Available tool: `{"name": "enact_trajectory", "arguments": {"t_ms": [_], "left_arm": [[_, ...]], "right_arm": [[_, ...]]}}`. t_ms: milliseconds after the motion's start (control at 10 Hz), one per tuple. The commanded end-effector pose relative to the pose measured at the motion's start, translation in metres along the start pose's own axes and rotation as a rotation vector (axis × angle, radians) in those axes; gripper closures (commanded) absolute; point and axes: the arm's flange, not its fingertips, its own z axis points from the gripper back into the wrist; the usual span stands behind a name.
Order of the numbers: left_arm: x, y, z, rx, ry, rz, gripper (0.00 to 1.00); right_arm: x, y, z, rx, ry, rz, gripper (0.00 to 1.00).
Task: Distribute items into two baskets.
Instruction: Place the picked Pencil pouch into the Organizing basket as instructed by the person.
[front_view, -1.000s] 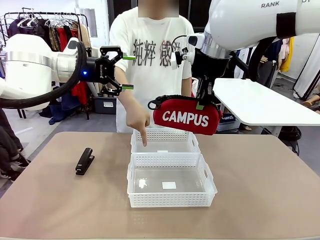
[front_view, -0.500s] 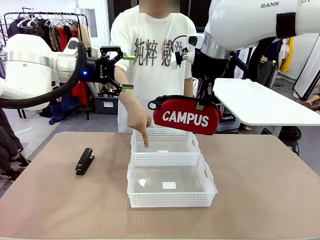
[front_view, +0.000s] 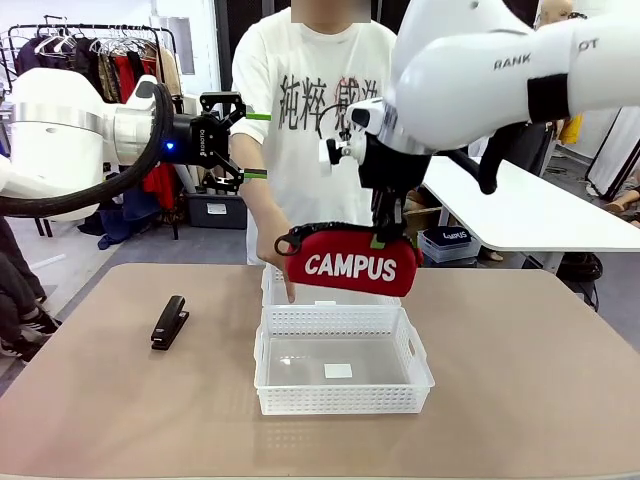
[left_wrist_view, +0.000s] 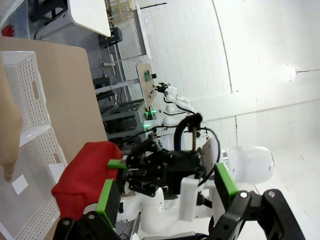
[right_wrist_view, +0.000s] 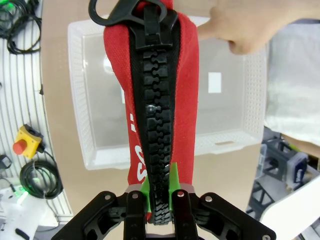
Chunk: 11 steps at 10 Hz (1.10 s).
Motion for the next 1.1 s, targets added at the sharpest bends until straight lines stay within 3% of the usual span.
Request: {"name": "enact_trajectory", "arguments": {"t_ms": [0,500,1000], "left_arm": [[0.0,-0.002,0.001,0.0,0.002,0.0,0.0],[0.0,-0.002,0.001,0.0,0.002,0.0,0.0],[0.0,-0.002,0.001,0.0,0.002,0.0,0.0]], "right_arm": [[0.001,0.014,-0.02,-0.009,-0.012,0.083,1.0],[0.008,0.055,-0.069,0.036,0.014,0.199,1.0],[0.001,0.074,-0.116,0.005,0.133,0.242,1.0]]}}
